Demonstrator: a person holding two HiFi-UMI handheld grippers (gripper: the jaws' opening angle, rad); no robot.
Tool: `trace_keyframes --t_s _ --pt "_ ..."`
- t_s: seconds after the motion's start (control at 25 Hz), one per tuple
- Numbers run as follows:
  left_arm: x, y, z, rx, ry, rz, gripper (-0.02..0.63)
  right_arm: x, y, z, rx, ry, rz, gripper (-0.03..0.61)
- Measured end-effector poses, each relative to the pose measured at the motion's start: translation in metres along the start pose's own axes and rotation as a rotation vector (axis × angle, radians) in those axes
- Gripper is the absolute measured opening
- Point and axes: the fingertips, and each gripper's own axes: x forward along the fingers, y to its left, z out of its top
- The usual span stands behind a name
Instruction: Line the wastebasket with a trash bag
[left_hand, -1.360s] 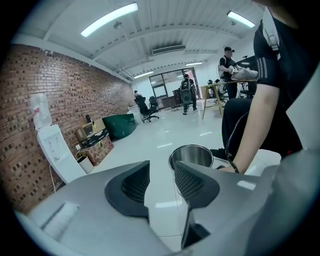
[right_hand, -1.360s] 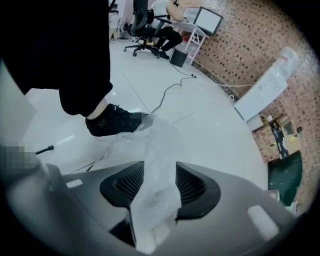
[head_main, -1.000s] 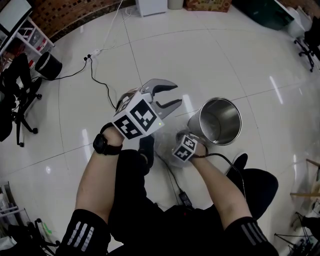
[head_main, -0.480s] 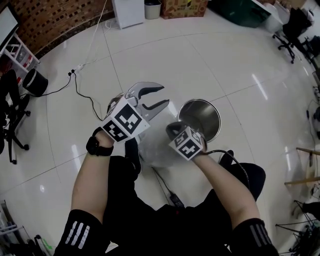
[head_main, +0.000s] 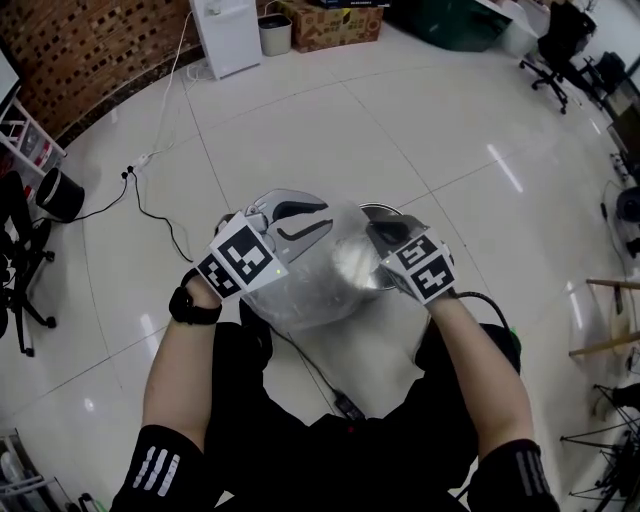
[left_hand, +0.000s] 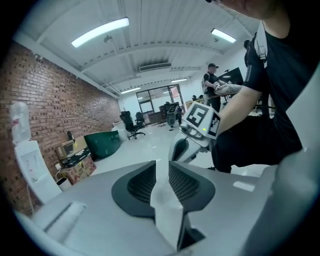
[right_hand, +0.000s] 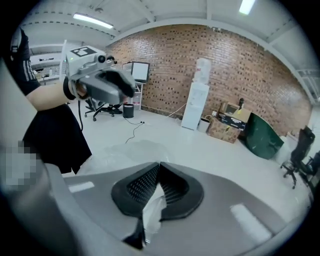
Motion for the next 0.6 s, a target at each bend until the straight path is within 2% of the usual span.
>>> trace_keyframes --t_s 0.16,0.32,0.48,0.6 --pt "0.026 -0.037 0.007 0.01 0.029 -0.167 0.057 -0.025 -0.036 -0.008 0.052 -0.016 -0.051 0.008" --pt "0.067 -0.072 -0.002 0.028 0.122 -0.276 0.052 -0.044 -0.062 -0.024 0.09 -0.015 -0.08 0.008" --pt "0.103 -0.077 -0.027 0.068 0.257 -0.275 0.058 -0.057 -0.086 -0.041 0.134 -0.001 -0.1 0.008" --pt "0.12 -0.059 -0.037 0.095 0.317 -0.199 0.075 -0.067 -0.099 -0.054 0.159 0.018 -0.094 0.008"
